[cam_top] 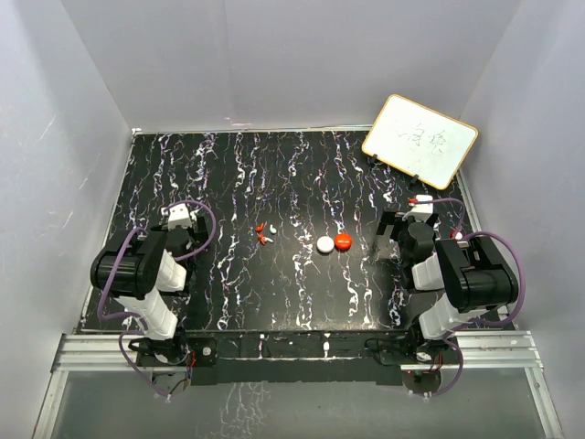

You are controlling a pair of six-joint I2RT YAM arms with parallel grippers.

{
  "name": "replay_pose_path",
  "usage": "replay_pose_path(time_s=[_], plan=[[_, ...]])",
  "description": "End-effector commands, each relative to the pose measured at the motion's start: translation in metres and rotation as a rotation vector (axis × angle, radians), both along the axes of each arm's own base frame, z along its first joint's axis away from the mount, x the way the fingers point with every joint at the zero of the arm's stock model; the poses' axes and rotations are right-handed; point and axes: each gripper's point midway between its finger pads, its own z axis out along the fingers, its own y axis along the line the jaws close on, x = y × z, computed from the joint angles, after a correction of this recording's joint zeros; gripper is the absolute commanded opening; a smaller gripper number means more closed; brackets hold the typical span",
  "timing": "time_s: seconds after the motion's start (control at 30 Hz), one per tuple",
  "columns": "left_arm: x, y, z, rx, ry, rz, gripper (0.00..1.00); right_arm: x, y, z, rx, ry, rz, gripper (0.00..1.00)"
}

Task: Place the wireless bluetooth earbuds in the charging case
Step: Pick up the charging case at the center of the board.

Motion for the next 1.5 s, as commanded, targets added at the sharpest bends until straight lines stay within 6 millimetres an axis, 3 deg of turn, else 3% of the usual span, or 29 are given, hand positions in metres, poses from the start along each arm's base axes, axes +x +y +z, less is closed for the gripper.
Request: replay_pose_path(time_s=[0.0, 0.97, 1.07, 1.2, 1.33, 1.47], plan=[[0.008, 0.000, 0.016, -0.014, -0.055, 0.002, 0.99, 0.011, -0.004, 0.023, -0.010, -0.085, -0.014, 0.98], [0.007, 0.003, 0.019, -0.010, -0.068, 0.018, 0.99, 0.011, -0.004, 0.027, -0.007, -0.100, -0.019, 0.98], [0.006, 0.004, 0.028, -0.008, -0.084, 0.019, 0.99, 0.012, 0.000, 0.046, -0.017, -0.100, -0.001, 0.98], [0.011, 0.006, 0.052, -0.006, -0.021, 0.090, 0.99, 0.023, -0.008, 0.104, 0.022, -0.119, -0.083, 0.98], [0.023, 0.003, 0.098, -0.175, -0.044, 0.188, 0.99, 0.027, 0.022, 0.138, 0.096, -0.083, 0.058, 0.98], [0.025, -0.019, 0.120, -0.384, -0.026, 0.172, 0.99, 0.022, 0.053, 0.176, 0.220, -0.099, 0.191, 0.98]])
